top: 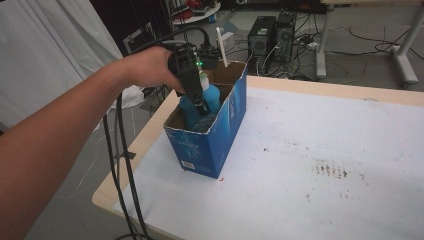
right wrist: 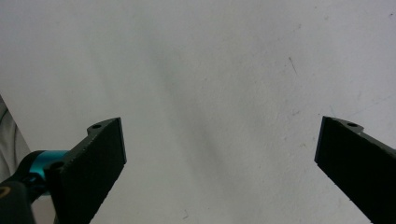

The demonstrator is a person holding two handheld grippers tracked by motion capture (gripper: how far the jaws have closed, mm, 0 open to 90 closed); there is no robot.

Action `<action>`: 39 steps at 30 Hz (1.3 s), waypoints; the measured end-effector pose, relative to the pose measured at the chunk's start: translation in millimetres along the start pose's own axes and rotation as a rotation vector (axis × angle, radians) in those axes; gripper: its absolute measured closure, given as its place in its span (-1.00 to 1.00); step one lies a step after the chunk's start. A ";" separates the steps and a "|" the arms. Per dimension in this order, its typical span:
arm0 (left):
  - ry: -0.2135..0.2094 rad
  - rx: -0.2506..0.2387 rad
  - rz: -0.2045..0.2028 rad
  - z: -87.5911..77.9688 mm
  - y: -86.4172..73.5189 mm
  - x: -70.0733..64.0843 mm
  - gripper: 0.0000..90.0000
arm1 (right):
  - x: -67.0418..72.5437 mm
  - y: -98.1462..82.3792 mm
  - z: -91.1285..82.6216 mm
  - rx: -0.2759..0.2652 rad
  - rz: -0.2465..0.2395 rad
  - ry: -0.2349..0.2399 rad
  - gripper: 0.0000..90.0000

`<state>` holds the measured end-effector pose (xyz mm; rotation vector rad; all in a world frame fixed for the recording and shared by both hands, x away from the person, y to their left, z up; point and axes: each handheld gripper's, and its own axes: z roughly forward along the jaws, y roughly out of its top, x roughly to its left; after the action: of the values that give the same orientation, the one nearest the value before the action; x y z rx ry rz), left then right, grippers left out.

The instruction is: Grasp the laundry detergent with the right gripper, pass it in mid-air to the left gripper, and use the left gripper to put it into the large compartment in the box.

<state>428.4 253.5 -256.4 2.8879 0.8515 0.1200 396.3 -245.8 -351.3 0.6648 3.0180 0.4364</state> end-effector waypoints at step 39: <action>-0.012 -0.053 -0.052 5.8 -10.4 5.0 -0.44 | 5.8 -1.4 3.3 0.000 -0.003 0.000 -0.98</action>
<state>427.8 264.3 -263.5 2.8122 0.9064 0.1188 390.8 -243.8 -354.5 0.6594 3.0185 0.4369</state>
